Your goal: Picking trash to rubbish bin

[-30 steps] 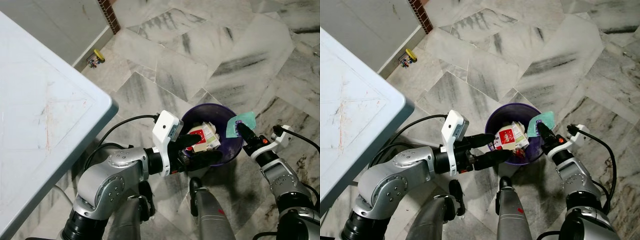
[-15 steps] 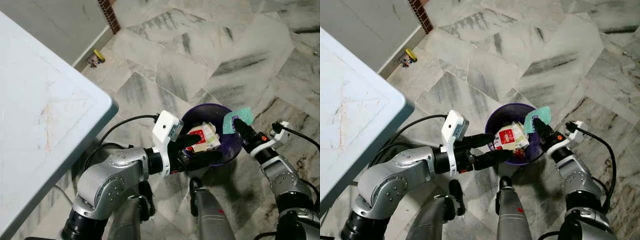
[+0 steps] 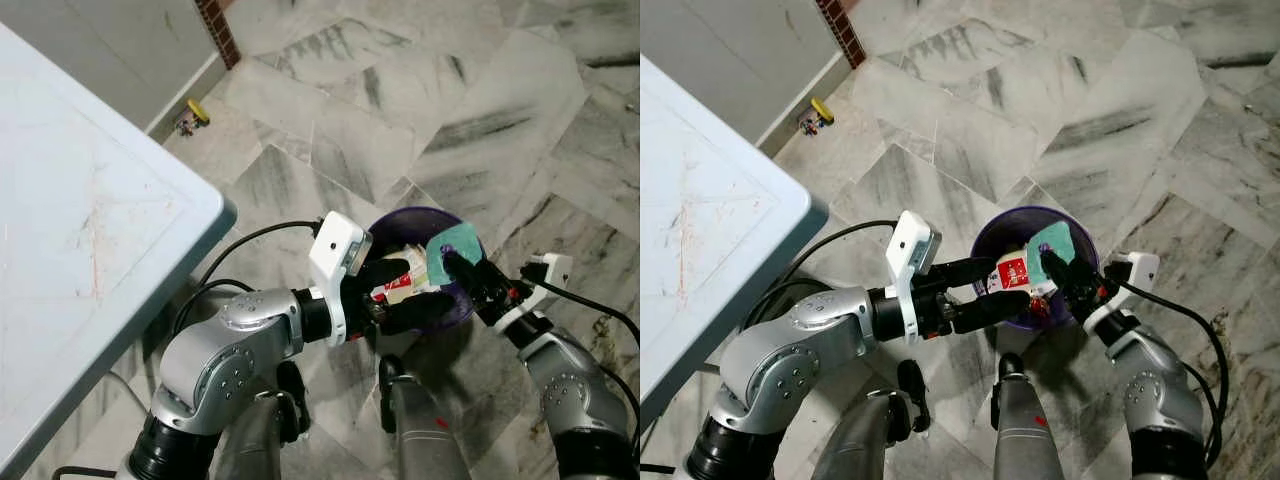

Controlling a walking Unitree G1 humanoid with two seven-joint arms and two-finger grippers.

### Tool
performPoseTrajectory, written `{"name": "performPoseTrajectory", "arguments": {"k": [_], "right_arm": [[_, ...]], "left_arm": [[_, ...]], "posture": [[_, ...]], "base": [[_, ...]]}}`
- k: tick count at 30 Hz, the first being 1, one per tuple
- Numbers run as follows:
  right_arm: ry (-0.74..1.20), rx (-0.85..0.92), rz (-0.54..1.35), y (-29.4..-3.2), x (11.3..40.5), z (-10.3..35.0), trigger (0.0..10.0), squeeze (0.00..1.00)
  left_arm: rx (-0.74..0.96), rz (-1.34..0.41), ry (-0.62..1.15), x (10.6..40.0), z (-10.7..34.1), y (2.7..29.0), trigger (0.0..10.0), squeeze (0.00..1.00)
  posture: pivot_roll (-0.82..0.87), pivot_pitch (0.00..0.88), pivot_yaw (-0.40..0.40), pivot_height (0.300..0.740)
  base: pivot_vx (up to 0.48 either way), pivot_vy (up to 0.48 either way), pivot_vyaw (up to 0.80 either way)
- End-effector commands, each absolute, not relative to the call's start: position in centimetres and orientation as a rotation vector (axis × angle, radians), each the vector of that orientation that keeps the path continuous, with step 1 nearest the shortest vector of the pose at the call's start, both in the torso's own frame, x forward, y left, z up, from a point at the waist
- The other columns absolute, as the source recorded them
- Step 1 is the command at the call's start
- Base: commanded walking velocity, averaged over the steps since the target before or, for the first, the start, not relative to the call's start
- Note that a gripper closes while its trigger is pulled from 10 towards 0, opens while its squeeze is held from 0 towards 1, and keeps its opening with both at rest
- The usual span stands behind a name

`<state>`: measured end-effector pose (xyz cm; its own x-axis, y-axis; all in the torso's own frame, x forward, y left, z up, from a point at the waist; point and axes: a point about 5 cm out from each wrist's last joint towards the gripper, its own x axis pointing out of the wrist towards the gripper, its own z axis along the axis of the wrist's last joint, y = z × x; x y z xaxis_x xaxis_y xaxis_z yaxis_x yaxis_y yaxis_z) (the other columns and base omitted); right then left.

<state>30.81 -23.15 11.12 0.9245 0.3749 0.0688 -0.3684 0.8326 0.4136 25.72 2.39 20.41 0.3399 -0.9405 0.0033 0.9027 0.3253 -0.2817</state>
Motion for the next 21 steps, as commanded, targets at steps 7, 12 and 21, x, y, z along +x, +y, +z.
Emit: {"name": "performPoseTrajectory", "arguments": {"k": [7,12,21], "right_arm": [[0.198,0.346,0.341,-23.0,29.3,7.6,10.0,0.67],[0.347,0.176,0.329,-23.0,28.7,5.2,10.0,0.00],[0.227,0.256,0.332,-23.1,29.7,7.1,10.0,0.00]], "left_arm": [[-0.252,-1.229,0.215,25.4,19.5,2.3,10.0,0.00],[-0.249,-1.231,0.220,25.4,19.4,2.4,10.0,0.00],[-0.189,-1.307,0.257,24.2,18.2,2.0,10.0,0.00]], "posture": [[-0.12,0.563,0.132,0.740],[-0.12,0.563,0.132,0.740],[-0.12,0.566,0.136,0.740]], "base": [[0.000,0.000,0.00],[0.000,0.000,0.00],[0.000,0.000,0.00]]}}
